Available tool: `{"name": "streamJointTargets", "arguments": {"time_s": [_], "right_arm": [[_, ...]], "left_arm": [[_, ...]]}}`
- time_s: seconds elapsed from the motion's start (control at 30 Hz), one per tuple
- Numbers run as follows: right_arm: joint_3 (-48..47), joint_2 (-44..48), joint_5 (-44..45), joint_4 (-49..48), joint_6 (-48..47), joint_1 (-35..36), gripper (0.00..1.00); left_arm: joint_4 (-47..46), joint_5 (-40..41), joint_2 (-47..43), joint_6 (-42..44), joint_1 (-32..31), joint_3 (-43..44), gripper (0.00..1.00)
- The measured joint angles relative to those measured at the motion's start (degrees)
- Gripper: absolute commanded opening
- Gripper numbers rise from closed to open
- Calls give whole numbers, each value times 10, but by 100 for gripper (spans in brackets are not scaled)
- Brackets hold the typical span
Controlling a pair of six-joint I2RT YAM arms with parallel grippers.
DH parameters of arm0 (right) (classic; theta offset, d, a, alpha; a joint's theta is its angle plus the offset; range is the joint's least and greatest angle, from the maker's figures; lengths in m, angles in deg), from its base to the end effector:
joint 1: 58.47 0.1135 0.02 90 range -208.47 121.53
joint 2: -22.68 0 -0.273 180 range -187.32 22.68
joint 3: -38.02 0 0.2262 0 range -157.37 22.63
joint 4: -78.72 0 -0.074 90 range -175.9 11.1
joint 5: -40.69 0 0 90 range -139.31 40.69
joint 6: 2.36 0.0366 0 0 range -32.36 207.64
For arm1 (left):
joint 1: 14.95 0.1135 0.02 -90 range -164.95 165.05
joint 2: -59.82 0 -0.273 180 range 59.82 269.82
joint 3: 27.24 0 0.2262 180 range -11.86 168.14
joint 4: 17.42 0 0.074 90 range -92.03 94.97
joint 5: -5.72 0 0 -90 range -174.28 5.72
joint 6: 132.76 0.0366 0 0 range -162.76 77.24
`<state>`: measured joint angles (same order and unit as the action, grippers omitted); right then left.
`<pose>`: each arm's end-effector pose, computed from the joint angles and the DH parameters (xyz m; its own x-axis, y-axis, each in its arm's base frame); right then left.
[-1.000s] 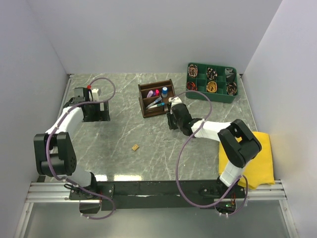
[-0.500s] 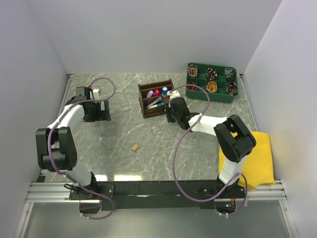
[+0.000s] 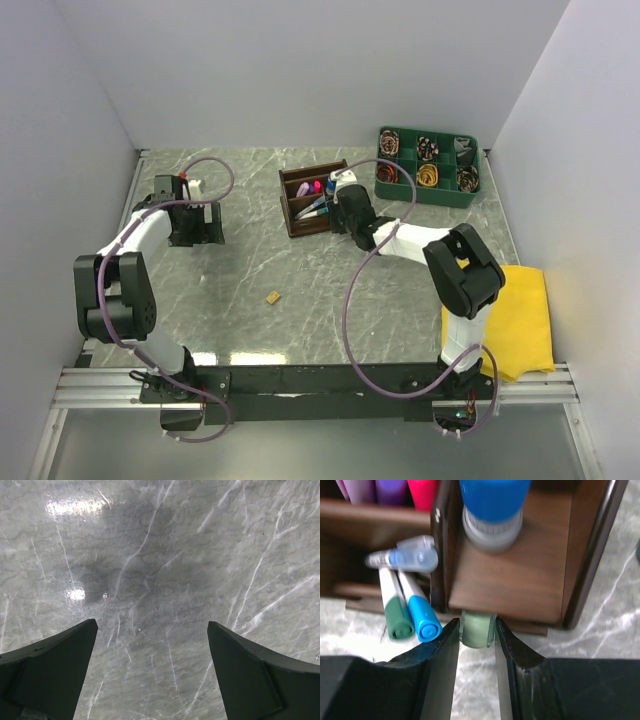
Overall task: Sort the stationery into containers
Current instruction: Place the stationery in the storage box, then pick up the stationery from the center of the board.
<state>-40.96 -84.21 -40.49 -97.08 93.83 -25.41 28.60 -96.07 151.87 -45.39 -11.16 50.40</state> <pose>0.3320 0.2094 0.2103 -0.4893 -0.1913 -0.8509 -0.3797 0.9251 0.0103 0.3029 0.0126 0.2345 -0.8686 -0.1026 -0.4848 -0.0040 0.9798 -0.2002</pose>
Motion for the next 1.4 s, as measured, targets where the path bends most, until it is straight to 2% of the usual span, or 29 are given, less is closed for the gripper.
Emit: {"name": "streamJointTargets", "arguments": {"time_s": [0.1,0.13,0.23,0.27,0.47,0.67,0.87,0.97,1.07,1.2,1.4], "right_arm": [[-10,-13,6,-7,-3,0,13],[-10,-18,6,-10,-4,-1,19],[-10,-31,8,-12,-4,-1,29],[-10,-33,8,-12,-4,-1,36],[-10,-35,9,-17,-3,-1,48],[-5,-26,10,-16,1,-1,51],[27,30,7,-9,10,0,53],[55,79,-2,5,15,0,60],[92,146,-56,27,0,0,66],[132,198,-217,58,-95,13,74],[98,145,-398,194,-369,139,72]], "left_arm": [[0,-1,3,0,0,0,99],[0,-2,4,0,0,0,100],[0,-4,4,0,0,0,99],[0,-4,4,0,0,0,100],[0,-4,4,0,0,0,99],[0,-4,4,0,0,0,99],[15,-6,-16,5,0,0,99],[28,-17,-47,16,0,-4,100],[45,-25,-80,29,0,-9,99],[55,-23,-116,37,0,-21,100],[60,-6,-143,44,3,-22,100]]}}
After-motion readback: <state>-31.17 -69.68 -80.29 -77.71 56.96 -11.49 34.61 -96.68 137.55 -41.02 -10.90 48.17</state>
